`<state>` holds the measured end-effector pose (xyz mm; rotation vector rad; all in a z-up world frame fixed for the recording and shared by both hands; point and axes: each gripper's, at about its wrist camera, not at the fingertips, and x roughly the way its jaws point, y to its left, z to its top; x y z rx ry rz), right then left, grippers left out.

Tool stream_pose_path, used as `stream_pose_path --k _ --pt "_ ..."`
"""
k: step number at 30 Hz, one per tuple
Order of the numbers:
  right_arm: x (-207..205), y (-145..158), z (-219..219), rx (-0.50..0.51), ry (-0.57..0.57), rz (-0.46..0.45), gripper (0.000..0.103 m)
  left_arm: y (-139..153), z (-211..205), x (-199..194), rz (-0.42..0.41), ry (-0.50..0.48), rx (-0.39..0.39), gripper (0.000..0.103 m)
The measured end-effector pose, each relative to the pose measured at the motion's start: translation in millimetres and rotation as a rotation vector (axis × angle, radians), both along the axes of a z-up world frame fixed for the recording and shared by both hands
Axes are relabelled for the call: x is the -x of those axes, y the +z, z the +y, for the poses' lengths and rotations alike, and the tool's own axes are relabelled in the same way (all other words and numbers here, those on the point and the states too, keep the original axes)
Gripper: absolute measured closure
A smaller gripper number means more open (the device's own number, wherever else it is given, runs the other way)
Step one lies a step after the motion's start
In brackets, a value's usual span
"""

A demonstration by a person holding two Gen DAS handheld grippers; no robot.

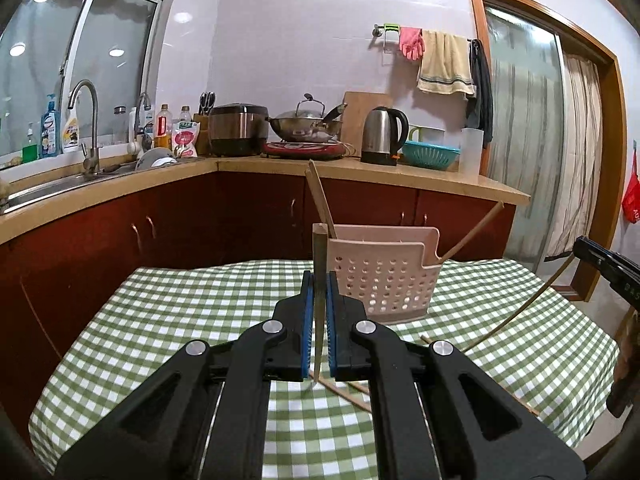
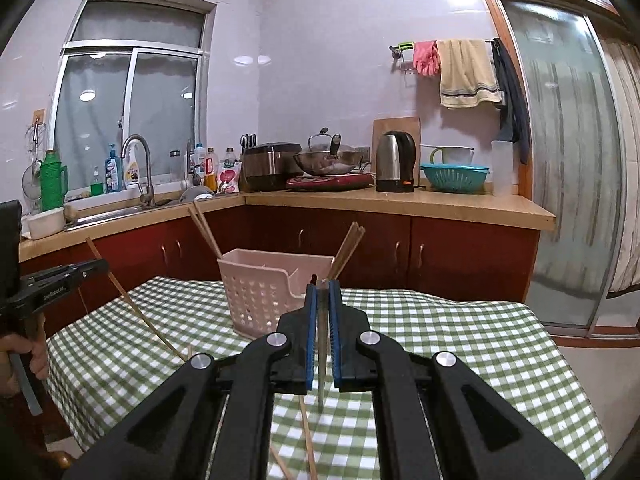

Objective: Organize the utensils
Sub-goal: 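Lift both held chopsticks and carry them above the beige caddy, then open both tools to drop the chopsticks into the caddy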

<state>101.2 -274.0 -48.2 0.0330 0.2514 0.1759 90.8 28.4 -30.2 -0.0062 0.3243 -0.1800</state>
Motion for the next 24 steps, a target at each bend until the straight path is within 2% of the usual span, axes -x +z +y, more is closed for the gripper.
stream_pose_path --k 7,12,17,24 --pt "-14.2 6.2 5.1 -0.001 0.004 0.004 0.096 8.4 0.6 -14.0 0.000 -0.022 0.016 0.097" --pt "-19.6 17.6 5.4 -0.019 0.020 0.002 0.096 26.7 2.9 -20.2 -0.011 -0.043 0.047 0.097" --pt "-23.6 44.0 2.0 -0.072 0.061 -0.032 0.096 57.1 3.0 -24.6 -0.047 -0.077 0.085 0.097" --pt "-32.6 89.8 2.4 -0.101 0.117 -0.141 0.096 105.1 -7.0 -33.7 -0.156 -0.114 0.089 0.097"
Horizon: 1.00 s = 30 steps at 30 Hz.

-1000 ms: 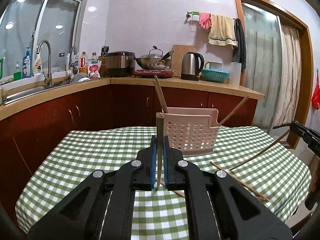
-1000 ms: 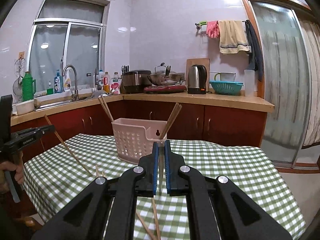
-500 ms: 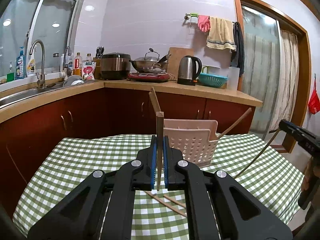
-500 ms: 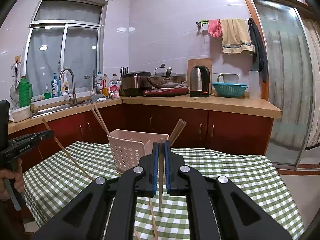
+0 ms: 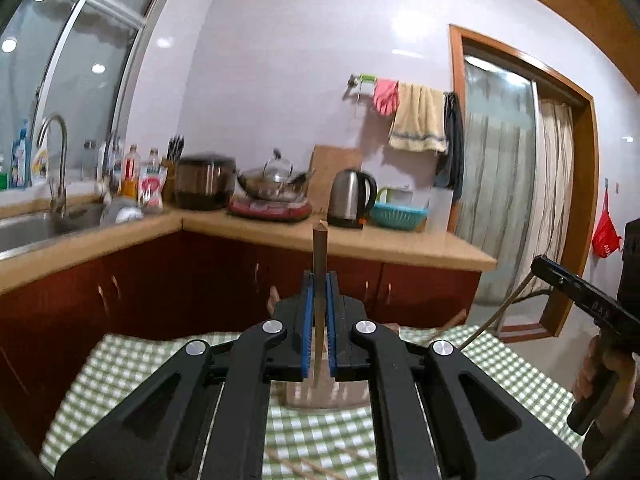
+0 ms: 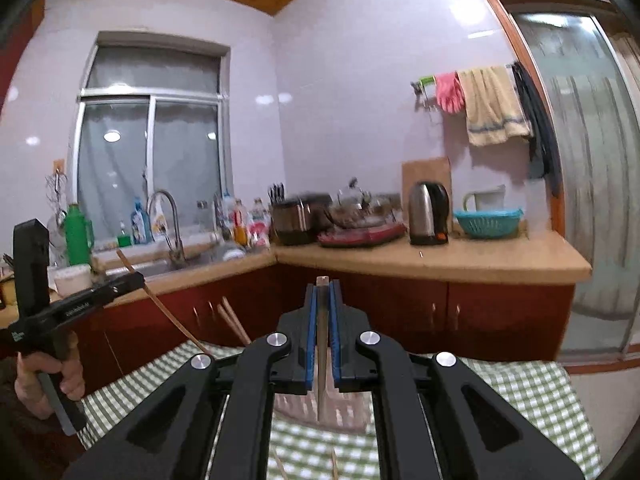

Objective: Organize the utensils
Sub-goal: 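Open both tools to drop the chopsticks into the caddy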

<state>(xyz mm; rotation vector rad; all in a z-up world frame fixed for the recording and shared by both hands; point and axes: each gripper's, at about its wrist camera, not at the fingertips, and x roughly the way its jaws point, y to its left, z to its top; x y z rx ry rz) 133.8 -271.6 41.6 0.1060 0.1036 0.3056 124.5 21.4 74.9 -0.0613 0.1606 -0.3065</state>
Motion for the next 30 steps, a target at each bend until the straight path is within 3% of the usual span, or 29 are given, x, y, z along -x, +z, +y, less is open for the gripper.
stream_pose_path --k 4,11,25,28,30 --pt "-17.7 13.3 3.4 0.013 0.000 -0.050 0.096 12.1 -8.7 -15.2 -0.039 0.001 -0.004 0.097" --pt "-63.1 8.1 8.0 0.025 -0.009 -0.032 0.096 4.9 -25.6 -61.4 -0.043 0.013 -0.011 0.097" --pt "-116.2 -51.3 16.5 0.014 0.012 0.137 0.096 -61.3 -36.6 -122.0 0.132 -0.010 -0.034 0.096" --pt "-117.6 -55.5 20.1 0.034 0.006 0.148 0.096 -68.7 -36.1 -122.8 0.137 0.001 -0.039 0.081" --pt "-118.5 -57.1 21.6 0.043 0.003 0.153 0.096 -70.3 -35.3 -122.7 0.134 0.013 -0.037 0.063"
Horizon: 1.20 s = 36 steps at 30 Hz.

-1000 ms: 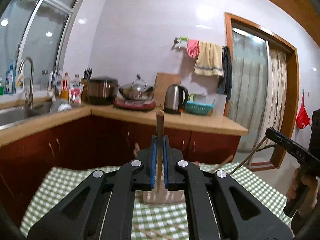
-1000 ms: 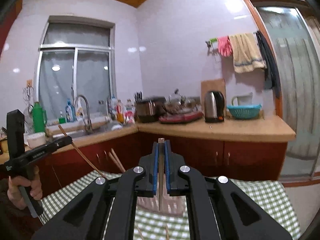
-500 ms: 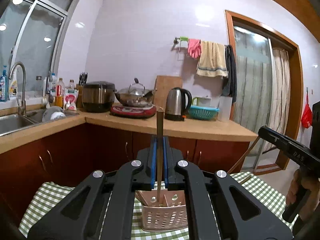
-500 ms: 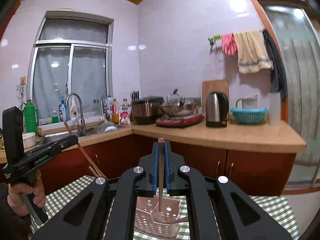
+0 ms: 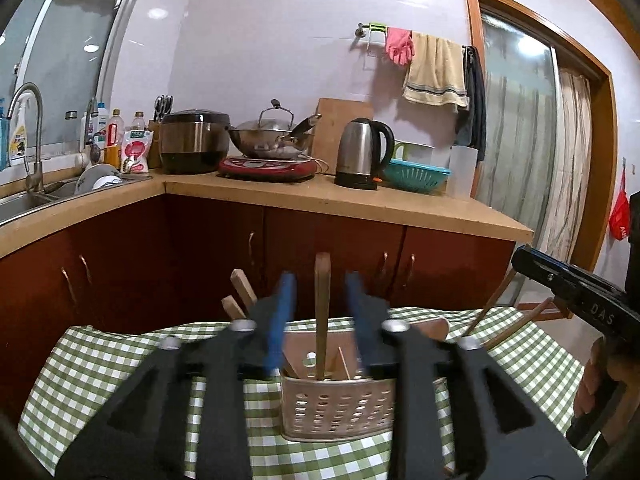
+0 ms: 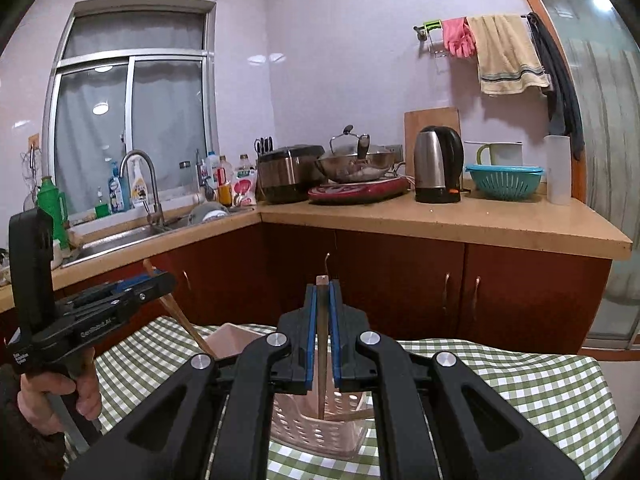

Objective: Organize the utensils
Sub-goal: 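Open both tools to drop the chopsticks into the caddy, then move both open tools back down to the chopsticks on the cloth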

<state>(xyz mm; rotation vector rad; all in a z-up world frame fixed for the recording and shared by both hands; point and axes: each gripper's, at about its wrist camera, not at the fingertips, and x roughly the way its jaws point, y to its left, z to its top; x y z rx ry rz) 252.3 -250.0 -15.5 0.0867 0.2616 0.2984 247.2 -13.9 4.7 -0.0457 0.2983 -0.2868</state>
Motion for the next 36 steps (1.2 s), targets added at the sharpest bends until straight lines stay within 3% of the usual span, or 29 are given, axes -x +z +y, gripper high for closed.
stream_pose_path --k 3,5,10,16,21,26,36 --pt "-0.1 1.0 1.3 0.012 -0.006 -0.008 0.090 -0.3 -0.5 -0.8 0.001 0.003 0.001 0.051" --pt "1.8 1.9 0.9 0.011 -0.012 -0.016 0.072 1.4 0.7 -0.5 0.000 0.009 0.008 0.043" --pt "14.3 14.1 -2.2 0.009 -0.025 -0.060 0.057 10.8 6.5 10.4 -0.017 0.023 0.037 0.029" --pt "44.2 28.6 -6.1 0.002 -0.034 -0.109 0.053 21.5 7.1 39.3 -0.052 0.039 0.023 0.024" --pt "73.8 24.8 -11.3 0.004 -0.046 -0.109 0.053 17.0 7.9 68.2 -0.026 0.046 0.037 0.024" --pt "101.2 -5.2 -16.5 0.032 -0.077 -0.053 0.053 -11.6 3.9 98.6 0.052 0.059 0.048 0.024" --pt "144.9 -86.5 -32.5 0.024 -0.129 0.116 0.053 -78.8 -12.1 143.4 0.201 0.085 -0.022 0.024"
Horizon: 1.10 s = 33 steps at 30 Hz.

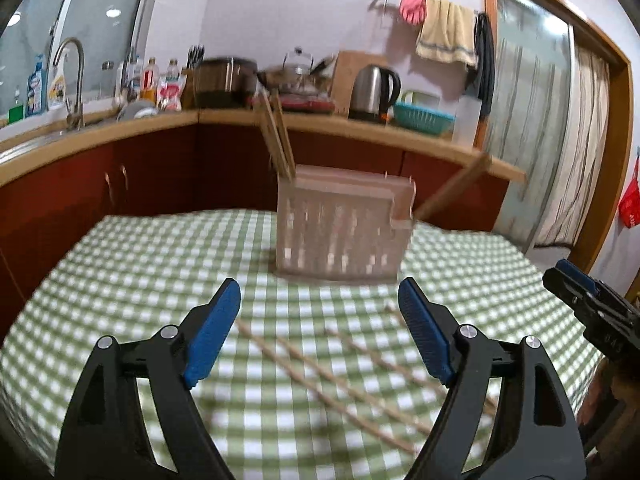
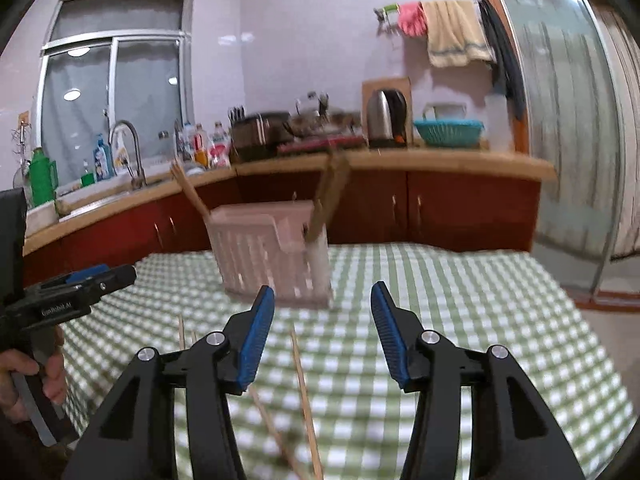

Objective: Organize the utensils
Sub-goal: 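Move both open tools back down to the chopsticks on the cloth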

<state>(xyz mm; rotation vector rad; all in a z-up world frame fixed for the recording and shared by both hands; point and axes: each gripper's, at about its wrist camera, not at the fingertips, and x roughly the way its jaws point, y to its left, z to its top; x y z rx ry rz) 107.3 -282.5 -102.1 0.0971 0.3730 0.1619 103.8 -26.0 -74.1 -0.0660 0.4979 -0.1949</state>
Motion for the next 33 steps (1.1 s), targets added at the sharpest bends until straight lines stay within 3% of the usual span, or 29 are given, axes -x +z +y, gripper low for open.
stream_pose_path --k 10,27,33 --pt "32.1 -43.5 -15.3 -0.020 -0.032 0.064 0.053 -50.2 -17.2 22.7 0.124 -0.011 -0.023 0.026" --pt "45.2 -54.9 -29.4 -0.035 -0.053 0.069 0.053 -106.8 -43.9 20.5 0.291 -0.034 -0.054 0.029" --pt "44.4 -53.9 -26.2 -0.031 -0.044 0.069 0.053 -104.8 -34.9 23.9 0.292 -0.012 -0.067 0.030"
